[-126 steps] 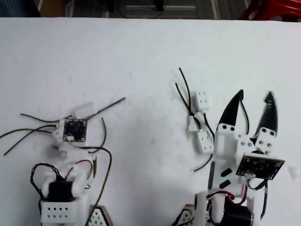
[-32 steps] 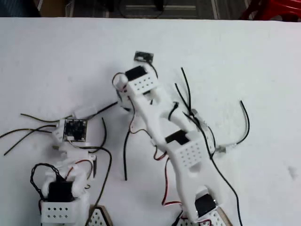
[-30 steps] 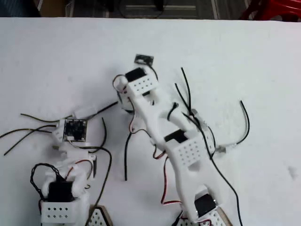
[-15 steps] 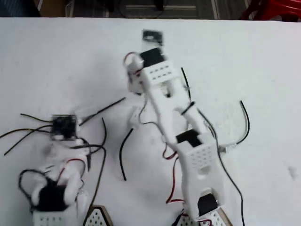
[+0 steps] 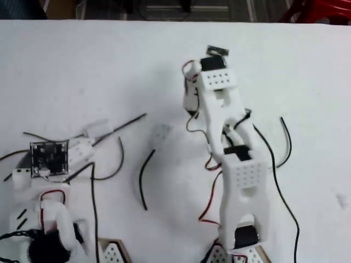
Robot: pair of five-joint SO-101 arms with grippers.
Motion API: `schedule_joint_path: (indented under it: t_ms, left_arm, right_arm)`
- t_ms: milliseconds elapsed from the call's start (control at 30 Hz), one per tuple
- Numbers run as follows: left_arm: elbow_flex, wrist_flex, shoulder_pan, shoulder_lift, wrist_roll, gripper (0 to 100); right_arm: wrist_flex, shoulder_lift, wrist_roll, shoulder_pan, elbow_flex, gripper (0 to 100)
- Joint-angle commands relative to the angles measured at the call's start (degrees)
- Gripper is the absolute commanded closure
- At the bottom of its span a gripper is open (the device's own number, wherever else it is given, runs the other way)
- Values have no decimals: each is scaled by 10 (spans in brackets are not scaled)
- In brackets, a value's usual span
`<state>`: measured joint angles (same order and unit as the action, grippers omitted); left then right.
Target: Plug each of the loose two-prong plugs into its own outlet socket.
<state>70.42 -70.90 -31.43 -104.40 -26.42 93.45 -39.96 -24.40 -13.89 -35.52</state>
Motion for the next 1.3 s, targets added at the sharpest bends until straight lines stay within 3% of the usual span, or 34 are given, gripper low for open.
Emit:
schedule_joint_path:
  t_ms: [0, 133, 300, 567, 700, 800, 867, 1100, 1267]
  left_arm:
    - [-13, -9, -10, 4, 25, 908]
    - [-27, 4, -9, 77, 77, 742]
    - [-171, -7, -9, 319, 82, 746]
    - [-450, -219, -9, 707, 98, 747]
    - [-489, -274, -9, 819, 227, 747]
    - [-479, -276, -9, 890, 367, 748]
    - [-482, -274, -9, 924, 425, 748]
    - [-457, -264, 51, 946, 399, 748]
    - [-396, -163, 105, 950, 402, 748]
  right_arm:
    - [-16, -17, 4, 0, -5, 672]
    - [-47, -50, 4, -4, -6, 672]
    - [-81, -76, 28, -7, -6, 672]
    - [-108, -89, 53, -9, -7, 672]
    - [-116, -92, 54, -13, -7, 672]
    - [-116, -92, 54, -13, -7, 672]
    - [-116, -92, 60, -13, -7, 672]
    - [-122, -92, 91, -21, -7, 672]
    - [-121, -93, 92, -22, -7, 672]
